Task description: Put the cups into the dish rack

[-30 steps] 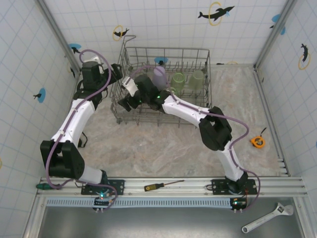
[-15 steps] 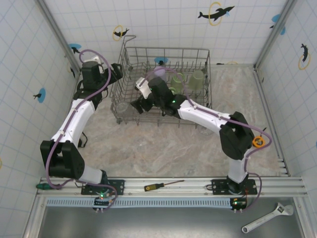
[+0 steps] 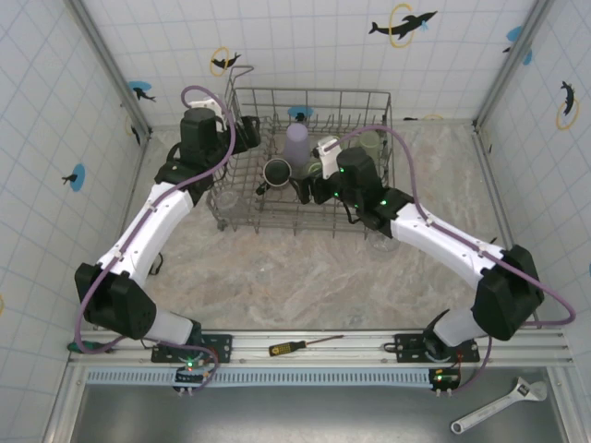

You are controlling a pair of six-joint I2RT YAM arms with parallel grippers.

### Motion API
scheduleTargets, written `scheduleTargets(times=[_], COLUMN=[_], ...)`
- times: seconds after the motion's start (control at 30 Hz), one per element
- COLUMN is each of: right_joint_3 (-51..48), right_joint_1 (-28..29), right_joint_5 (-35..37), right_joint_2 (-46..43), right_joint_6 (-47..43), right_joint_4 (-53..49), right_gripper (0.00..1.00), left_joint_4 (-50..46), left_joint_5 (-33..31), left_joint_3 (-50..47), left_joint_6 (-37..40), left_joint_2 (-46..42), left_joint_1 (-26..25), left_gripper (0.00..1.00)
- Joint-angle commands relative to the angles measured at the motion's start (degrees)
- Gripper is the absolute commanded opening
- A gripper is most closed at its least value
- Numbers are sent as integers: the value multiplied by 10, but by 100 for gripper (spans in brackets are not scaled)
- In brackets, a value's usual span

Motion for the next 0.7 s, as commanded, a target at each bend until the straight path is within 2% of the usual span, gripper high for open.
scheduleTargets(times=[0.0,0.23,0.47,0.67], right_joint_3=[-40,-121,-144,-160], right_joint_1=[-28,-110,-168,-202], right_joint_5=[23,20,27,19], right_joint_2=[-56,-139,-177,-197], right_joint_6=[58,132,161,176], right_joint_4=[-2,-10,-51,-79], right_gripper=[100,100,100,100], left_joint_4=[-39,-78,-112,-126], left_joint_5=[-38,-93,-123,-137], left_joint_3=[19,32,48,50], left_joint_6=[14,14,3,-11], left_joint_2=[-11,-9,2,15], left_joint_1=[-35,-143,-238,-292], left_gripper=[97,98,98,98])
